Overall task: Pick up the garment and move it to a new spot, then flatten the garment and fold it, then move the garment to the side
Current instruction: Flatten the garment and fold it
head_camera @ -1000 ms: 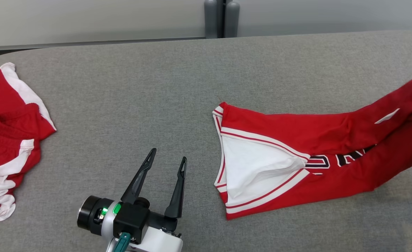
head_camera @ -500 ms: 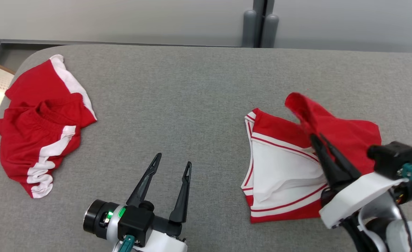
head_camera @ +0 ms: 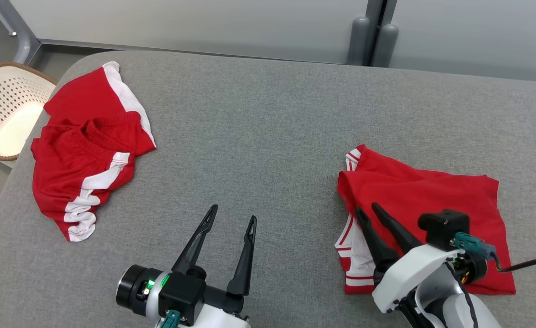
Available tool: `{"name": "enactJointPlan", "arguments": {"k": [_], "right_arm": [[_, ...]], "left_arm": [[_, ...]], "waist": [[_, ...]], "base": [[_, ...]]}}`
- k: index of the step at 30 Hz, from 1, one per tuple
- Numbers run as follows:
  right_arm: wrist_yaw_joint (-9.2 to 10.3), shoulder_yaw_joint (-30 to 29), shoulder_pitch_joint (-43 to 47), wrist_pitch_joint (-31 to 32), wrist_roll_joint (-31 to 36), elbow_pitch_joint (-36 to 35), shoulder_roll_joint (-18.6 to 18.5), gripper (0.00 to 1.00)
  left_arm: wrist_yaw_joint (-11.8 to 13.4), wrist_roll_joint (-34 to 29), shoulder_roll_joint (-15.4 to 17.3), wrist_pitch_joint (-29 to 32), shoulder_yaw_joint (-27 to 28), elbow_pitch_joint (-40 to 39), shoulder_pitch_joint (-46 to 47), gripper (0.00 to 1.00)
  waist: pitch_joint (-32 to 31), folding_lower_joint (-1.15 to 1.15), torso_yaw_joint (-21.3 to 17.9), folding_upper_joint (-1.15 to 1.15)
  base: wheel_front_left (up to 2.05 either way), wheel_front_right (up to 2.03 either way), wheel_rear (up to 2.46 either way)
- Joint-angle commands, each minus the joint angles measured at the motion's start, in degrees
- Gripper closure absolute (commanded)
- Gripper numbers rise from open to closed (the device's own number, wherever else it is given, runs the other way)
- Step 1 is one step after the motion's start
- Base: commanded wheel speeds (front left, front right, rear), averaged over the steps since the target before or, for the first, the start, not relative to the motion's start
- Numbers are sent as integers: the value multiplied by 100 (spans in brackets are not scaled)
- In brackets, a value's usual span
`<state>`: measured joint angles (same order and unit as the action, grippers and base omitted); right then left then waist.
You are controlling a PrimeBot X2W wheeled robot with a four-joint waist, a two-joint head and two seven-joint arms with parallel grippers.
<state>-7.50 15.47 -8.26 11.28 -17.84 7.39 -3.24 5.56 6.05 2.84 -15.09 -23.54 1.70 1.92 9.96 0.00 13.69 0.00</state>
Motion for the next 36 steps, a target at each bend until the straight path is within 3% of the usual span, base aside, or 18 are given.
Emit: {"name": "enactJointPlan", "arguments": {"k": [1, 8, 14, 17, 19, 27, 36], "right_arm": [[3, 4, -81, -105, -98, 27, -6, 0], [2, -211, -250, -868, -292, -279, -8, 0], [3, 9, -294, -1729, -550, -327, -576, 0], [3, 206, -287, -2327, -525, -41, -1009, 0], [2, 210, -266, -2550, -324, 229, -1108, 0], [3, -225, 196, -2658, 584, 753, -805, 0], [3, -736, 805, -2656, 980, 693, -414, 0]], "left_arm": [[24, 9, 12, -9, 4, -6, 31, 0], [106, 67, 12, -9, 199, -72, -104, 0], [194, 189, 18, -8, 581, -173, -164, 0], [205, 195, 14, -6, 856, -224, -233, 0], [200, 148, 15, -5, 1017, -244, -341, 0], [102, 50, 13, -5, 1461, -137, -855, 0], [-64, 186, 15, -5, 1693, 100, -1345, 0]], "waist": [[-10, 0, -8, 0], [-86, 0, -280, 0], [-131, 0, -604, 0], [-209, 0, -833, 0], [-300, 0, -984, 0], [-788, 0, -1359, 0], [-1155, 0, -1442, 0]], "base": [[0, 0, 0], [0, 0, 0], [0, 0, 0], [0, 0, 0], [0, 0, 0], [0, 0, 0], [0, 0, 0]]}}
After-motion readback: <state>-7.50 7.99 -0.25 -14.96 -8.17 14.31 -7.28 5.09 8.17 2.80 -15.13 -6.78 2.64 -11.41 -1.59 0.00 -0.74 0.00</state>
